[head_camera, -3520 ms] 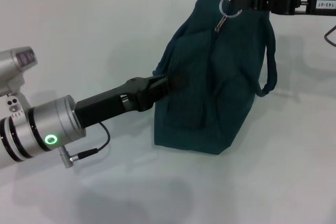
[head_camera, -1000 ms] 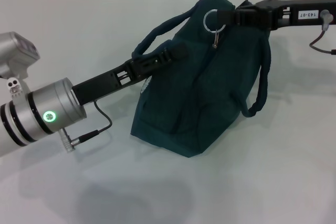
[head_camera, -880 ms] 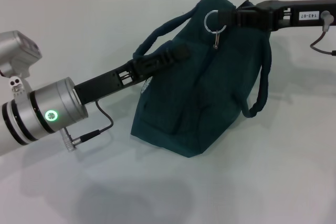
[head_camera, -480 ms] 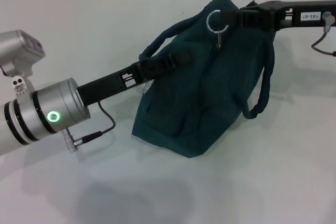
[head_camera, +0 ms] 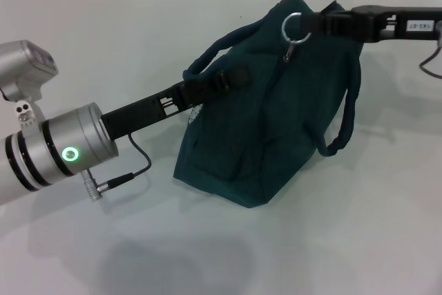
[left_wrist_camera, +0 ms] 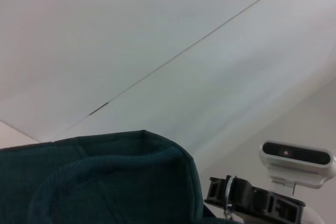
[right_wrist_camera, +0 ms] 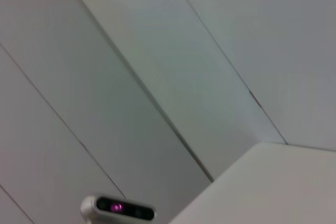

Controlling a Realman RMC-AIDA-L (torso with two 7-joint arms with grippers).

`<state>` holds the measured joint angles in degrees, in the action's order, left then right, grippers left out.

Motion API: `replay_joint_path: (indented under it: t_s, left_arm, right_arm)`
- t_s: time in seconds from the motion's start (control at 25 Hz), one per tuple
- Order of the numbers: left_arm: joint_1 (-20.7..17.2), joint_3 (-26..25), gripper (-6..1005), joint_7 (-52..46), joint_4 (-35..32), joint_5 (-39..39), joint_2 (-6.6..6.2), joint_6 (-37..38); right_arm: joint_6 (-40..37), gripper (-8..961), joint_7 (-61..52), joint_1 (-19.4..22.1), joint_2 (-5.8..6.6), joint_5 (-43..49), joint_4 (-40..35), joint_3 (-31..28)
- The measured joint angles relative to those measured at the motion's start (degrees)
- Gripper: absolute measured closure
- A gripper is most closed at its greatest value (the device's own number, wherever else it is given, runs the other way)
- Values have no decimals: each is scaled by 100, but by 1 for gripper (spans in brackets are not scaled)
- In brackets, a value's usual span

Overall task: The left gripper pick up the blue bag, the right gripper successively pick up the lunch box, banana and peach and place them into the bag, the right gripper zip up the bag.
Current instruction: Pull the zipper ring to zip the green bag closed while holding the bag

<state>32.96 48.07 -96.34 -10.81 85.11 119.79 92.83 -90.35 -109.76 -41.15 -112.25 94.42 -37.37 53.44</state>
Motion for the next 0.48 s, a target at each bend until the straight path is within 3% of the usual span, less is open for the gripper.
replay_joint_path:
  t_s: [0.48]
  left_arm:
    - [9,0,841,10,0,11,0,77]
  right_arm:
    - [-84,950,-5,225,18,-241,-2,-167]
